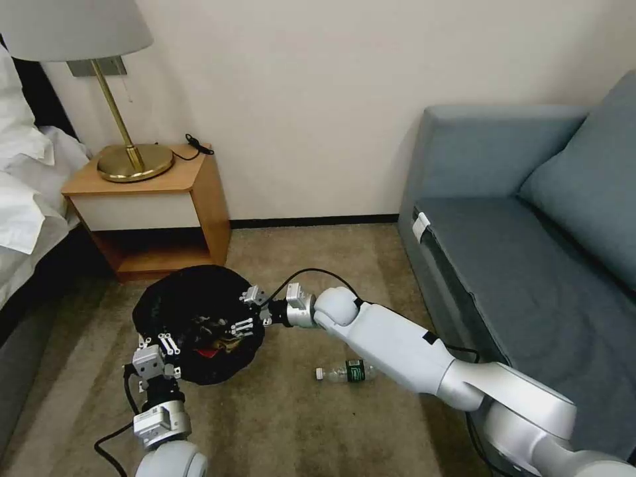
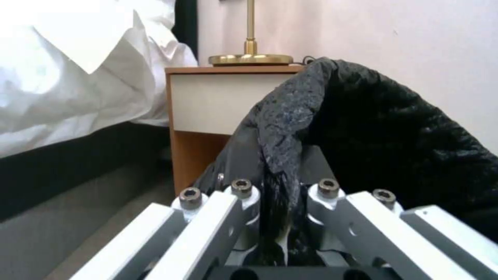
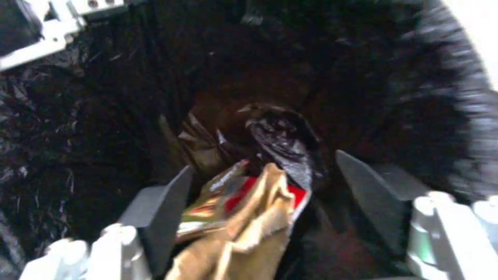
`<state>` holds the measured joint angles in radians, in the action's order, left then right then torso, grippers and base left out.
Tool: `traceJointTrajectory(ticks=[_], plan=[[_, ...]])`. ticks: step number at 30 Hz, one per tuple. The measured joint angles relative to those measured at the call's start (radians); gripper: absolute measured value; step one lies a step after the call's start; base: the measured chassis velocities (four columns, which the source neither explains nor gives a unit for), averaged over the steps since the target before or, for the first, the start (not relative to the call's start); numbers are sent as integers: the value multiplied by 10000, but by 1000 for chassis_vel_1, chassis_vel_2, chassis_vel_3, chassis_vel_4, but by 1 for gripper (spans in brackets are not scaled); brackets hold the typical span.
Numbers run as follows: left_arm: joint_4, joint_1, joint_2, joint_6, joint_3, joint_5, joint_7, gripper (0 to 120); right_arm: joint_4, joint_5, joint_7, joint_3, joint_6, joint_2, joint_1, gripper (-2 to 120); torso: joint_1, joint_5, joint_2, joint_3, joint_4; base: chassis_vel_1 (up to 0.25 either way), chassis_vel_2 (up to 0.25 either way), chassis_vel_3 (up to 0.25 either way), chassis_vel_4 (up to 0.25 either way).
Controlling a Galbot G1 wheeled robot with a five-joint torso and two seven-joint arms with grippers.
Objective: Pick up the trash bin, then pick up the garbage on the floor and place it into the trash bin.
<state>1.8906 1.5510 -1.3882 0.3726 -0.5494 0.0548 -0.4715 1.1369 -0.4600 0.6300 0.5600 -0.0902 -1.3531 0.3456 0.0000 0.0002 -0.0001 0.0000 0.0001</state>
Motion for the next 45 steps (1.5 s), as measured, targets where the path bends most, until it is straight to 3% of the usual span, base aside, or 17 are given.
traceJointTrajectory(ticks=[5,8,13,25,28,35,45], plan=[[-49,25,151,0,-229,45,-8,0,875,-11,285,-35,277,1129,39,99,0,0,1,0,0,0,0,0,0],[-145,32,204,43,-361,94,-33,0,1161,201,641,4,461,1943,144,100,0,0,1,0,-5,0,0,0,0],[-244,77,212,140,-391,97,-43,0,870,941,1184,-174,527,2507,321,100,0,-1,1,0,-2,0,0,0,0],[-274,96,211,171,-397,93,-46,0,538,1478,1506,-335,535,2622,391,100,0,0,1,0,-2,0,0,0,0],[-349,146,228,232,-419,60,-54,0,-559,2983,2398,-833,517,2641,579,100,0,-2,2,0,-3,0,0,0,0],[-386,148,230,257,-419,41,-55,0,-898,3304,2496,-969,467,2553,643,100,0,0,2,0,-2,0,0,0,0],[-559,157,325,359,-363,-101,-61,0,-2691,4984,2589,-1900,39,1925,1358,100,-1,-3,2,0,0,0,0,0,0]])
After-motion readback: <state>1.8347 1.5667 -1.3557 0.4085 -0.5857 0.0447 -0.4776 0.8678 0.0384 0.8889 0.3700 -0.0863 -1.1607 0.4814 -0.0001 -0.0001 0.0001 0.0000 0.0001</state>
